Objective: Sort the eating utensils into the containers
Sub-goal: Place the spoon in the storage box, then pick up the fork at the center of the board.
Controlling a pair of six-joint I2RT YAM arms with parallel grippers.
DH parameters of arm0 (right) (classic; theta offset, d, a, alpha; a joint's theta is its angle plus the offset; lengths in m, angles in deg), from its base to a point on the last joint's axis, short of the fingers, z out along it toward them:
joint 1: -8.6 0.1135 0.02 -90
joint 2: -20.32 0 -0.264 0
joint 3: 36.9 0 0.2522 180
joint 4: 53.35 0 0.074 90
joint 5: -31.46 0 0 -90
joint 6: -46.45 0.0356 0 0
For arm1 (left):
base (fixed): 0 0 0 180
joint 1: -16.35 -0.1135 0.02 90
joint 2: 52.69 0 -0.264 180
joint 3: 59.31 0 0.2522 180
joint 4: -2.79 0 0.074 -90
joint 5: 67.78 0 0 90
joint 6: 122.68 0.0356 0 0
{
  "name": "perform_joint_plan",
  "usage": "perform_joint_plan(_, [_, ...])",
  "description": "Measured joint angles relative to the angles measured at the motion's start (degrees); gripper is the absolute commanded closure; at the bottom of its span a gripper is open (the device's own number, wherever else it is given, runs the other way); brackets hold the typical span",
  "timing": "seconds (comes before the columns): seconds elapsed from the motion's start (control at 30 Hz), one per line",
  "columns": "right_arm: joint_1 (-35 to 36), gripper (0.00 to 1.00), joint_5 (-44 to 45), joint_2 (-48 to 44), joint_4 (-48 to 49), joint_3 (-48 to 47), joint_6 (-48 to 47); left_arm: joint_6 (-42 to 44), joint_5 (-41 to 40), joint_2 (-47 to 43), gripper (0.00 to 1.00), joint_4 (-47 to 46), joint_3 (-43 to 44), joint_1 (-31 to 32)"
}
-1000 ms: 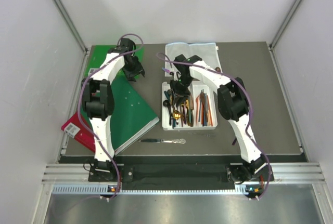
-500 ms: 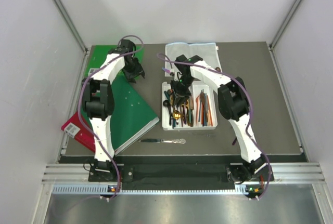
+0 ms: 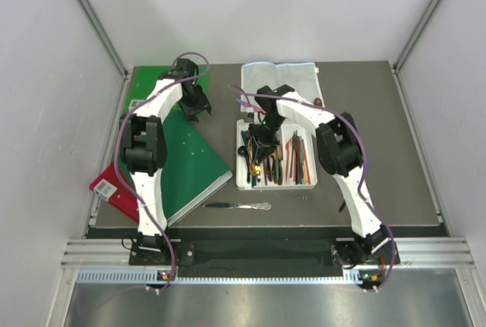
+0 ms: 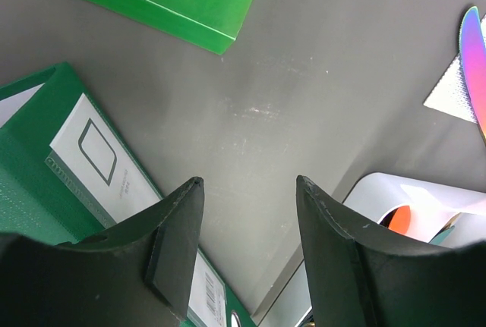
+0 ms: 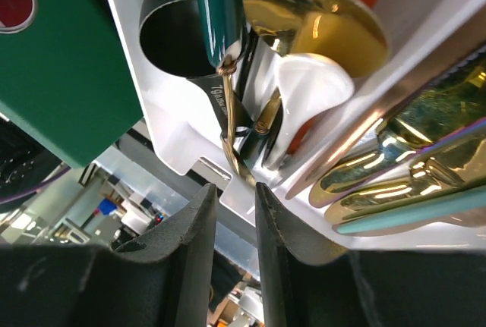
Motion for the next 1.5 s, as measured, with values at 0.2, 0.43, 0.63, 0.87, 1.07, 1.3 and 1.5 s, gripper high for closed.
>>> perform_joint_plan(0.2, [0.1,0.72,-2.3,0.7,0.0,0.0,-0.4,0.0,0.0,0.0,0.43,-0.4,0.0,0.0])
perform_joint_plan(0.43, [-1.2,0.66,3.2,-0.5,1.8,-1.7,1.0,0.0,0.0,0.0,0.43,-0.4,0.0,0.0])
perform_joint_plan(0.63, [-12.0,0.62,17.4,-10.1,8.4,0.0,4.0,-0.2,0.7,0.0,0.43,-0.3,0.4,0.0])
perform_joint_plan(0.87, [-27.5,0.64,33.5,-9.9,12.2,-3.3,3.1,-0.2,0.8,0.6,0.43,0.3,6.9,0.0])
perform_joint_plan(1.07, [-28.4,0.65,35.4,-1.6,12.3,-7.8,1.3,-0.2,0.8,1.0,0.42,0.6,11.0,0.0])
perform_joint_plan(1.3, [-28.5,0.66,35.4,2.4,11.5,-8.2,-0.5,-0.4,-0.2,2.0,0.42,1.4,11.7,0.0])
perform_joint_plan(1.5, [-28.5,0.67,35.3,2.4,11.6,-8.2,-1.4,-1.4,-0.2,3.1,0.42,1.6,11.8,0.0])
